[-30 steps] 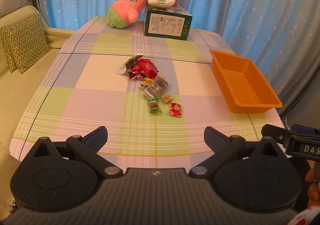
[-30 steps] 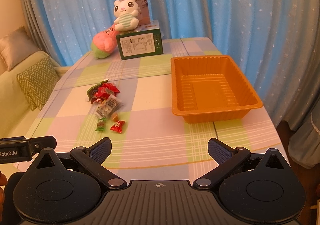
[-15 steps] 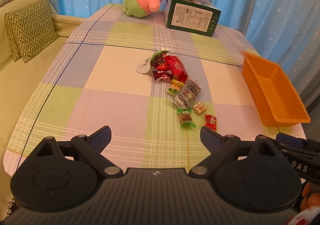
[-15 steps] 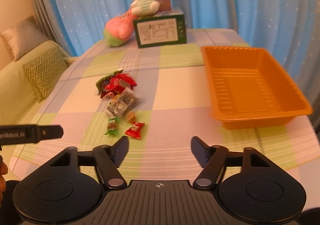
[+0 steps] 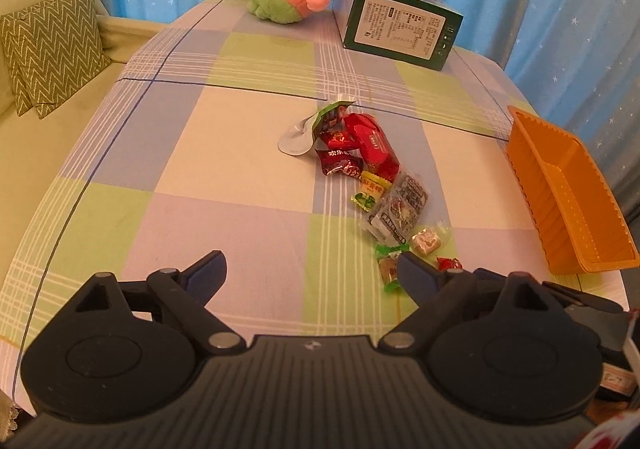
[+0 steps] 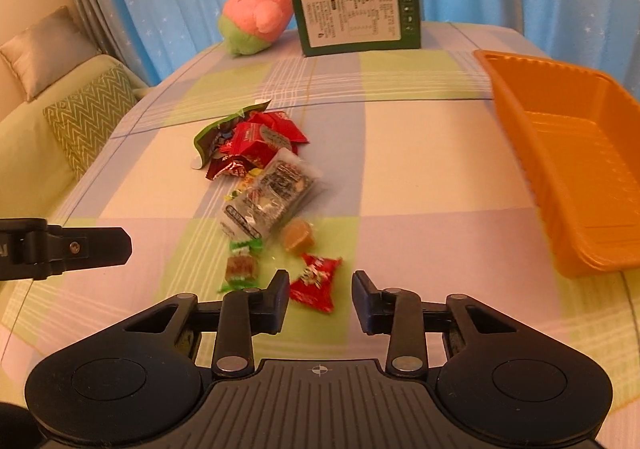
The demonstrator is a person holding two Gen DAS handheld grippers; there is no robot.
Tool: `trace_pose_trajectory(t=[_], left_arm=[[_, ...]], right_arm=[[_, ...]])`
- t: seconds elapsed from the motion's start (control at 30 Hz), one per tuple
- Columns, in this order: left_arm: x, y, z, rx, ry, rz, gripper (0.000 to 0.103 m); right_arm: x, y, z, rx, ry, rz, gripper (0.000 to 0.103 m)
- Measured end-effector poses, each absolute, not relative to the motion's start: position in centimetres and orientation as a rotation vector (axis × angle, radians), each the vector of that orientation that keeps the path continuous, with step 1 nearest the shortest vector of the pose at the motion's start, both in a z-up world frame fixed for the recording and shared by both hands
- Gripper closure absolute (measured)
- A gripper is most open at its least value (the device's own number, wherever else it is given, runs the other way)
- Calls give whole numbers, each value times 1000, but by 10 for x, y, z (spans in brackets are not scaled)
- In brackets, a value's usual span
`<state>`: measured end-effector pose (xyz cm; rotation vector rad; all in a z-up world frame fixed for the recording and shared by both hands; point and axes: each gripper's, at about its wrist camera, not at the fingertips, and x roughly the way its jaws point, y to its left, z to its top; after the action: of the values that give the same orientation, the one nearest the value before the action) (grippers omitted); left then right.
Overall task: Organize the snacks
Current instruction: 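Reach the right gripper to the red wrapped candy and close on it, then grasp the green-wrapped candy with the left gripper while the right gripper holds the red candy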
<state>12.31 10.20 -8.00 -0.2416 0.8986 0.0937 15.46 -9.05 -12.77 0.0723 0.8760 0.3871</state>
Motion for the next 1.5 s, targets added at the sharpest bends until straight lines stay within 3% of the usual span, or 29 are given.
trace_pose_trajectory(t=[0.23,0.53,0.8,1.1,1.5], left_arm=[[130,93,-84,-235,914,62,15],[143,59,-96,-226,933,-14,23],[158,39,-122,-187,929,-13,63],[161,34,-136,-157,925,-2,83],[134,18,-106,-177,903,-43,85]], right_arm=[[159,-90,-134,48,877,386,85],[143,-142,-116,66,841,317,86],[134,-177,-115,108,863,262,86],[136,-176,-121,119,874,272,86],[121,-179,-97,120,818,279,86]])
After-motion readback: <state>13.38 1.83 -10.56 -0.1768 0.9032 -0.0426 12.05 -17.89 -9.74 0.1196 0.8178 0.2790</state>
